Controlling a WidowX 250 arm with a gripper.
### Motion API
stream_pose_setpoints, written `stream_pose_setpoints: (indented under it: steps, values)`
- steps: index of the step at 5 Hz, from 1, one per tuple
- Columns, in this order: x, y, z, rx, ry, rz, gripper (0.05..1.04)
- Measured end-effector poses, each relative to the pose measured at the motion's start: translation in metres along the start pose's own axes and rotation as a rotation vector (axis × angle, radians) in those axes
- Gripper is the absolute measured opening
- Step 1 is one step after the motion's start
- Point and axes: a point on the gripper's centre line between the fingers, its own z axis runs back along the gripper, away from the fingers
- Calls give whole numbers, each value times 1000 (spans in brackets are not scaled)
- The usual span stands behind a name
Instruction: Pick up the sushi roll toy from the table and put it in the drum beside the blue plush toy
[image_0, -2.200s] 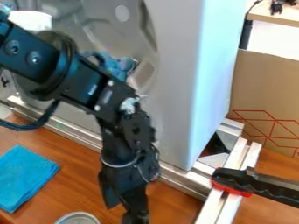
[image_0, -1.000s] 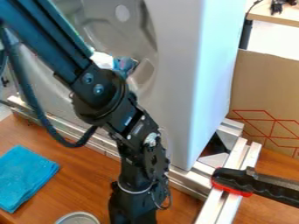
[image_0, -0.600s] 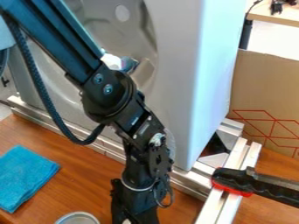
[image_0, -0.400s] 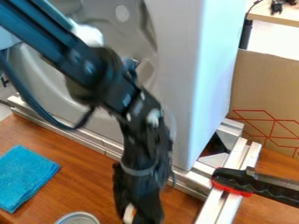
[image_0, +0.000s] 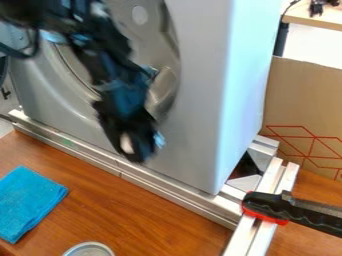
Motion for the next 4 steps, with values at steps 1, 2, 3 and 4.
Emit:
stream_pose_setpoints:
  steps: [1,2,3,4]
  values:
    - [6,43,16,47,-9,92,641]
    - [10,64,29,123,-4,122,641]
    - [14,75,32,160,-14,137,641]
    - [26,83,42,189,-66,157,641]
